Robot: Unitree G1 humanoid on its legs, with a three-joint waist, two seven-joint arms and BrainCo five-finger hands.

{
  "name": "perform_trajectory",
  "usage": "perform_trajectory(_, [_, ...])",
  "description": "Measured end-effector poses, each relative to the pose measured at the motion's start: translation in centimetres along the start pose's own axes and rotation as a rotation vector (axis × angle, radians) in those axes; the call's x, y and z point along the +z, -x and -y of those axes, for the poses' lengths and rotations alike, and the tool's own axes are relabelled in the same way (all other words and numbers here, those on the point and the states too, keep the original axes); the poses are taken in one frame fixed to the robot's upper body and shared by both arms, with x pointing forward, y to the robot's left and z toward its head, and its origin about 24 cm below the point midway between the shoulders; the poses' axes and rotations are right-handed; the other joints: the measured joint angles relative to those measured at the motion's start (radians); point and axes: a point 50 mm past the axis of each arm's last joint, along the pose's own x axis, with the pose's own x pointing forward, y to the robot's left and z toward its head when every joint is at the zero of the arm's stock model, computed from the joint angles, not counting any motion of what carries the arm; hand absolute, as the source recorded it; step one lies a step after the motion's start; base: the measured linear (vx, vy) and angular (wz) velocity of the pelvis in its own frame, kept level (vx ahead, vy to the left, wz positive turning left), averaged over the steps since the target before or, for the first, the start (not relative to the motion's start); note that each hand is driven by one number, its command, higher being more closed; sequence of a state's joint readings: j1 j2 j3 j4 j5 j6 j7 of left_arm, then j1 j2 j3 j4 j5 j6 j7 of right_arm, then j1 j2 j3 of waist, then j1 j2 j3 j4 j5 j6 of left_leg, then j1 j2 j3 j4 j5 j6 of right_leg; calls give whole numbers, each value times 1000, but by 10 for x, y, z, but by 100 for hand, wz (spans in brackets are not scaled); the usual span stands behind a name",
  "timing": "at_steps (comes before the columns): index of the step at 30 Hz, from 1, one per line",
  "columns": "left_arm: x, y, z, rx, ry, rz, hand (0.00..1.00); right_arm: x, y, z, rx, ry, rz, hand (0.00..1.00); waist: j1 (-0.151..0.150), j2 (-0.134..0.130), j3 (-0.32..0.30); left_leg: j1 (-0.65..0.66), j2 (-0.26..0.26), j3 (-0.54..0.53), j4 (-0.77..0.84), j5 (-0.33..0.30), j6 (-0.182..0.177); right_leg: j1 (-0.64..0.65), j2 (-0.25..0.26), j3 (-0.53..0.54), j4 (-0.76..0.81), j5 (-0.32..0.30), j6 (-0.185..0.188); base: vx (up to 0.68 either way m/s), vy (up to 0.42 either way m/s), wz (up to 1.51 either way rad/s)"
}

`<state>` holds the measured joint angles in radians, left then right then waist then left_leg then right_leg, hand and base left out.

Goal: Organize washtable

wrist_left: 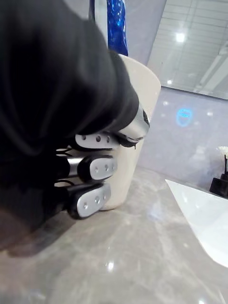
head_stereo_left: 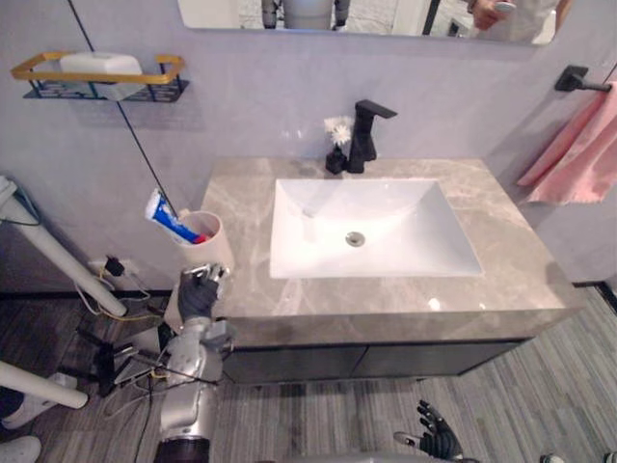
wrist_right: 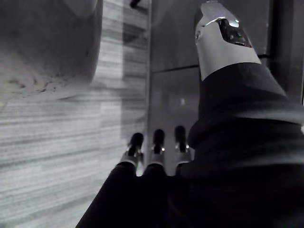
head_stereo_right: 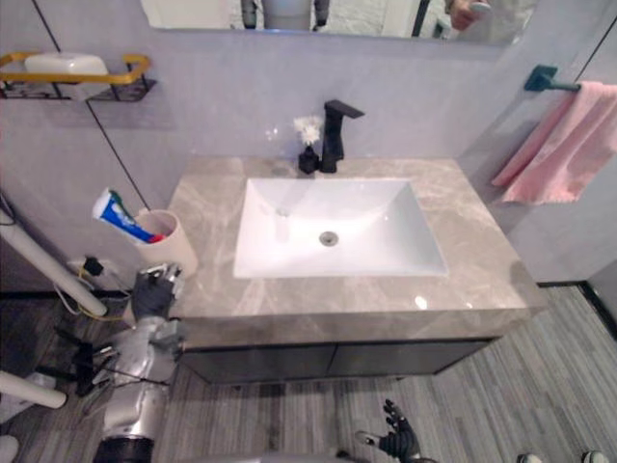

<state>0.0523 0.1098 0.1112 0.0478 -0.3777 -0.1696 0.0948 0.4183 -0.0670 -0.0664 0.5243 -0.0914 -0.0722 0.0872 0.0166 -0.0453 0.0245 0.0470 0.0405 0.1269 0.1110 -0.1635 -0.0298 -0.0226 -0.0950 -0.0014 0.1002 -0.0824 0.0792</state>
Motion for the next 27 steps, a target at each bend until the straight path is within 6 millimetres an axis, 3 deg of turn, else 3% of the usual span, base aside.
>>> perform_trajectory(11, [7, -16, 7, -57, -65, 24, 100, 7, -4, -2, 7, 6, 20, 0, -2, -13, 32, -17, -9, -16, -7, 20, 11, 1, -8, -16, -35, 30, 3, -20, 3, 4])
perform_trajectory(27, [11, -16, 5, -65, -82, 44, 100, 8, -6, -3, 18, 10, 24, 0, 0, -24, 41, 0, -13, -28, -52, 45, 12, 20, -8, -28, -70, 48, 1, -4, -1, 1])
